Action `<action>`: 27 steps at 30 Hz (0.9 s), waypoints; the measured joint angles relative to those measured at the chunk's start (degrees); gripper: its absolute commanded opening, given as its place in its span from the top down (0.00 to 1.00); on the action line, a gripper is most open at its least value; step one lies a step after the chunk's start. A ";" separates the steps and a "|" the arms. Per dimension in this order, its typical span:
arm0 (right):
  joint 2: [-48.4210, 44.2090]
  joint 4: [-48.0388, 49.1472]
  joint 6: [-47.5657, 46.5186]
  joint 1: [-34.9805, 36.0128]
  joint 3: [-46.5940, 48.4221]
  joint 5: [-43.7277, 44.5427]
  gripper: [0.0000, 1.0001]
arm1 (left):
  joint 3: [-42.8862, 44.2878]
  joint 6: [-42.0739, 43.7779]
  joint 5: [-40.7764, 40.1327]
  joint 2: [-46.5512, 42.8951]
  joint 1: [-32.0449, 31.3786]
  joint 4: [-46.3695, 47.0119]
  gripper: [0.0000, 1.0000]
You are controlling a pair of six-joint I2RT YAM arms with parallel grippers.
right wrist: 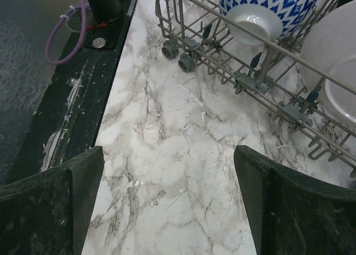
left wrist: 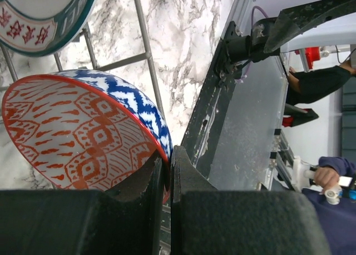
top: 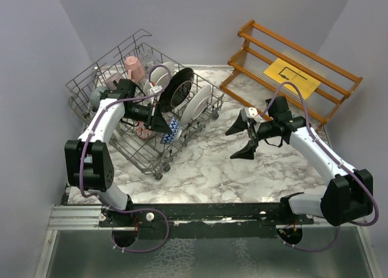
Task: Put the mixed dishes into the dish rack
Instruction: Insert the bowl into the dish rack.
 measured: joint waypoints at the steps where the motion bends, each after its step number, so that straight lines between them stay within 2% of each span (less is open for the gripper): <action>1: 0.00 0.00 0.00 0.00 0.00 0.00 0.00 | 0.00 0.11 0.00 0.46 0.00 -0.39 1.00; 11: 0.00 0.00 -0.04 0.00 -0.02 0.02 0.00 | 0.09 2.25 -0.17 4.55 0.74 -2.03 0.99; 27: 0.00 -0.02 -0.11 0.00 -0.17 0.04 0.00 | 1.29 3.98 -5.38 10.03 1.11 -4.55 0.96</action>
